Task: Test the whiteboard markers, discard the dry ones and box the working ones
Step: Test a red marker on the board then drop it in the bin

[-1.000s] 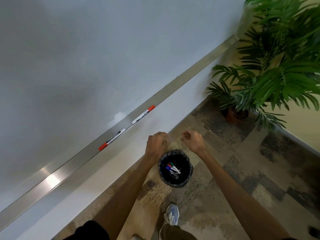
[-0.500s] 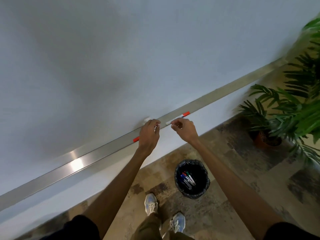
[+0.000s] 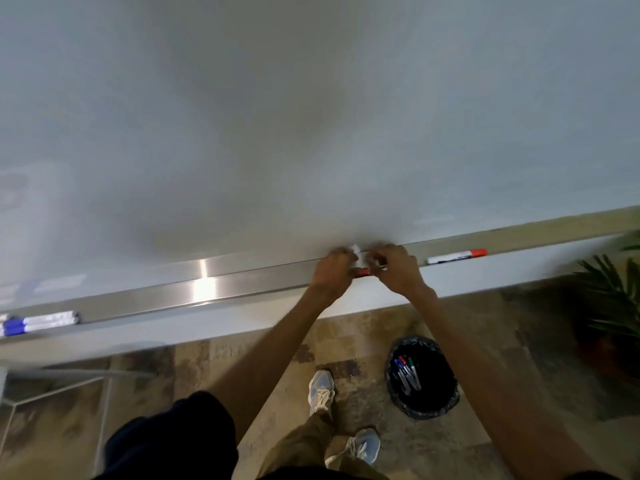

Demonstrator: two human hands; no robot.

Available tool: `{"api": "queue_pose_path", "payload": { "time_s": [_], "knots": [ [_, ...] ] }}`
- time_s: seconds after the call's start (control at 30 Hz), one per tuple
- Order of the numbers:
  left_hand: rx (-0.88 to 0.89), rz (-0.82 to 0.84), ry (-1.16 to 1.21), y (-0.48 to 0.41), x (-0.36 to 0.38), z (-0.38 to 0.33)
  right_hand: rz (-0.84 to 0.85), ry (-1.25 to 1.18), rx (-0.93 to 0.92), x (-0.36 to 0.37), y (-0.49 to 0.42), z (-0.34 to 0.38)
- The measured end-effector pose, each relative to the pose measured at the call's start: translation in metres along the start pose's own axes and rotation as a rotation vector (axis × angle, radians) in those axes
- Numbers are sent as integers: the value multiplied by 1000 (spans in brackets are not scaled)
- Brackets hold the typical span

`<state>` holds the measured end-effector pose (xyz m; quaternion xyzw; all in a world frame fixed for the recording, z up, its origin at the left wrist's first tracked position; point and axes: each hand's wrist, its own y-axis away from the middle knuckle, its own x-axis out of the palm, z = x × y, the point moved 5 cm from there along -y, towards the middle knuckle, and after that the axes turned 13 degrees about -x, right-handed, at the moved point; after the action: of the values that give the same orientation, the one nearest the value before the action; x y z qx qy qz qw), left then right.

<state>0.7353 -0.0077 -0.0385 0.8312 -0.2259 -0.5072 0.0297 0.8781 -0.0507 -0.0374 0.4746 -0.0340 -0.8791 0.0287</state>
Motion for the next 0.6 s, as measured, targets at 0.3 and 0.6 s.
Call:
{"api": "queue_pose_path", "payload": {
  "time_s": [0.3, 0.6],
  "knots": [
    [53, 33, 99, 5, 10, 7, 62, 111, -45, 16, 1, -2],
    [83, 56, 59, 9, 4, 13, 48, 113, -120, 10, 11, 14]
  ]
}}
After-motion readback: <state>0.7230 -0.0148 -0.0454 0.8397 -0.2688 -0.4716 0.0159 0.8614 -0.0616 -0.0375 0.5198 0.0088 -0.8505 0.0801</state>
